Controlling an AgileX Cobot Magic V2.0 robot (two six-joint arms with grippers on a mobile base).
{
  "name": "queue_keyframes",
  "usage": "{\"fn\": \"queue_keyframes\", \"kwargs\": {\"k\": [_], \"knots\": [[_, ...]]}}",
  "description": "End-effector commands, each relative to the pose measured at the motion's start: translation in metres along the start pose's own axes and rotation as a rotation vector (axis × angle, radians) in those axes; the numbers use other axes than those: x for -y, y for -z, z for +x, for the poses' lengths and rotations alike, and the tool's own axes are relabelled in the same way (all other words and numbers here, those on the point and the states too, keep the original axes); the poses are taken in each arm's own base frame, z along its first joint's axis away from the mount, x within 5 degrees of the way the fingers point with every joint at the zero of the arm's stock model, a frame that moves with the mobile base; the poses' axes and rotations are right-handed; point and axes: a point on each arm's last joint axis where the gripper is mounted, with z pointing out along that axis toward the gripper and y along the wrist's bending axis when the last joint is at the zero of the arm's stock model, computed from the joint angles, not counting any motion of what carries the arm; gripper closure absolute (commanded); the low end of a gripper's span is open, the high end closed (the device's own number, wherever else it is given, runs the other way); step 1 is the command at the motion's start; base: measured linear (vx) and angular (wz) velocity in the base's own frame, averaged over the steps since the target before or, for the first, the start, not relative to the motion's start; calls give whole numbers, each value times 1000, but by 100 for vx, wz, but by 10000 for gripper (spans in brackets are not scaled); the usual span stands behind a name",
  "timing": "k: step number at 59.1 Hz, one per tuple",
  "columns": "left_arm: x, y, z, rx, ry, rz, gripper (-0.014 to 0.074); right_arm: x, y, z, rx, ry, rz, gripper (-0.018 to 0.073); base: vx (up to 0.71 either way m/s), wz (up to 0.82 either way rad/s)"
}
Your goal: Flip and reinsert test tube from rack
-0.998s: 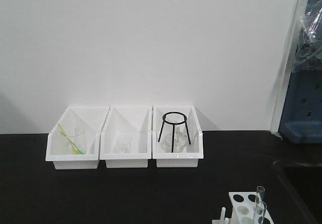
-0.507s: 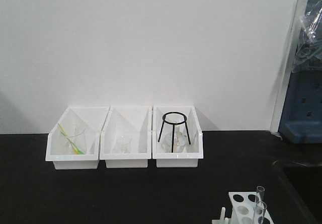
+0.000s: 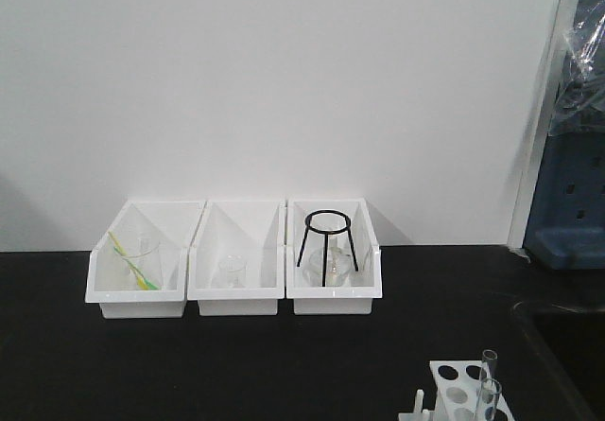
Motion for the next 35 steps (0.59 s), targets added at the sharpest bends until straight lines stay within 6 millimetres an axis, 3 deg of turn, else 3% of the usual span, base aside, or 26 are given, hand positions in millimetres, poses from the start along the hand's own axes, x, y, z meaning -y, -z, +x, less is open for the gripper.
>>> {"fn": "queue_keyframes", "kwargs": {"k": [1,12,24,35], "knots": [[1,1,-7,91,4,19,603,2,0,-20,110,5,14,527,0,0],[1,1,-7,91,4,19,603,2,0,-17,80,8,11,358,0,0],[1,1,-7,91,4,19,603,2,0,-16,68,13,11,16,0,0],[1,1,-7,91,4,19,603,2,1,-19,98,-54,9,-120,0,0]]}}
